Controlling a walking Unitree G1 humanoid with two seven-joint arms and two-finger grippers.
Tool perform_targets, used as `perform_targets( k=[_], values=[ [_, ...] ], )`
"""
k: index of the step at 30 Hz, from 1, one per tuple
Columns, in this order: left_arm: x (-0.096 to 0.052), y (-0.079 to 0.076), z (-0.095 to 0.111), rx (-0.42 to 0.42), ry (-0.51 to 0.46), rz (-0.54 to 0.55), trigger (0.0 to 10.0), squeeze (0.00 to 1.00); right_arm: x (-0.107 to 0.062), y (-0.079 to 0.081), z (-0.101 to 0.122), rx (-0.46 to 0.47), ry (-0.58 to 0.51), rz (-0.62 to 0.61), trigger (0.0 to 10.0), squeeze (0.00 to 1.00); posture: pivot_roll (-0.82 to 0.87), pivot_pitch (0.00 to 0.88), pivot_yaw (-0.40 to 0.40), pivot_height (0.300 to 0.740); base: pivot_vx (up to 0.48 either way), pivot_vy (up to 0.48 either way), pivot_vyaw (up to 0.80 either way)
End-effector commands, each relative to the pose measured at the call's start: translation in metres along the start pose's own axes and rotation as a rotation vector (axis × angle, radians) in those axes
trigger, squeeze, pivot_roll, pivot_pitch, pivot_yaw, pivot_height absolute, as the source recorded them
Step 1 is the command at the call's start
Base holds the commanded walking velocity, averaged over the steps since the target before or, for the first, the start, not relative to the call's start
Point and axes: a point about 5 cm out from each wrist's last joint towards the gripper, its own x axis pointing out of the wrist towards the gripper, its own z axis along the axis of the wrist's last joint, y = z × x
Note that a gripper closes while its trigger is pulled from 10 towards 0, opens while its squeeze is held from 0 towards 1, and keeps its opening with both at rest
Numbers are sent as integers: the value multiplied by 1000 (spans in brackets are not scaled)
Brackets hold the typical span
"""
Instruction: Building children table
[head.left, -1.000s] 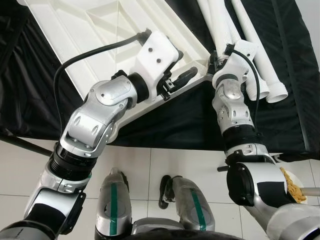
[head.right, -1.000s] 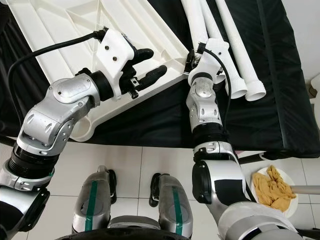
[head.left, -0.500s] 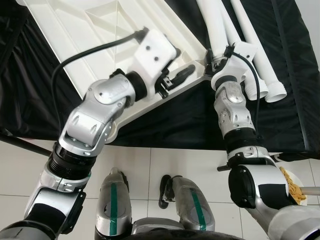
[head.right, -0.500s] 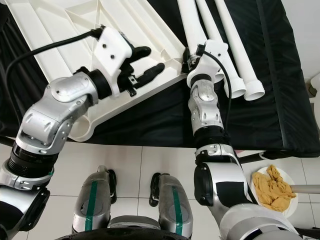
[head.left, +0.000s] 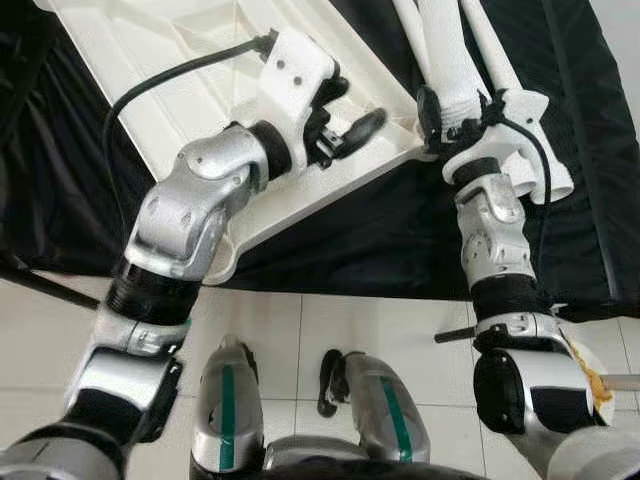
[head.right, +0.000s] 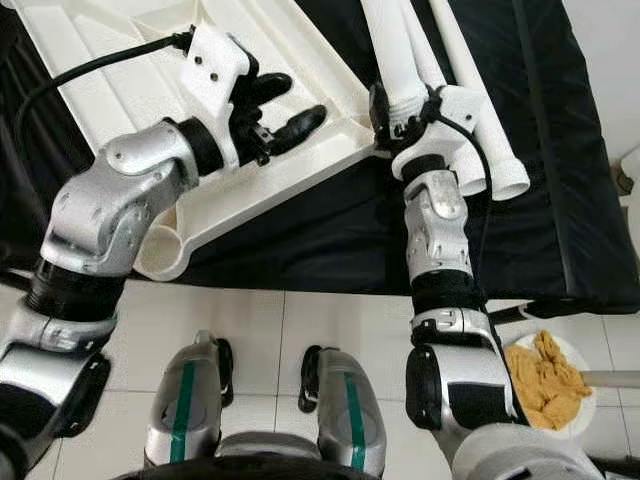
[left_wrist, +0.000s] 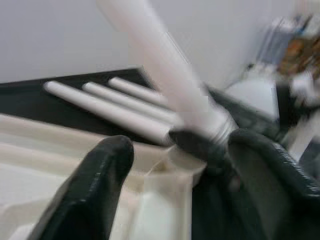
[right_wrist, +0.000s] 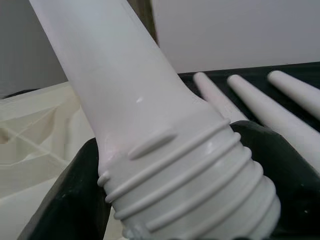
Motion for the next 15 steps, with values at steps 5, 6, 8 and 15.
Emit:
perform_targets(
  k=[5, 6, 8, 15],
  values=[
    [12, 8, 42, -220, -172, -216, 10000, 1000, 0, 9, 4, 41, -60, 63, 10000, 0, 98, 35, -45, 740, 0, 0, 0],
    [12, 8, 42, -220, -172, -216, 10000, 1000, 0, 9, 4, 41, -60, 63, 10000, 0, 98, 35, -45, 740, 0, 0, 0],
    [15, 11, 53, -232, -195, -236, 10000, 1000, 0, 11, 4, 52, -67, 91, 10000, 0, 96, 30, -39, 740, 0, 0, 0],
    [26, 22, 59, -215, -172, -192, 10000, 0, 0, 13, 5, 61, -75, 118, 10000, 0, 95, 30, -35, 740, 0, 0, 0]
  ],
)
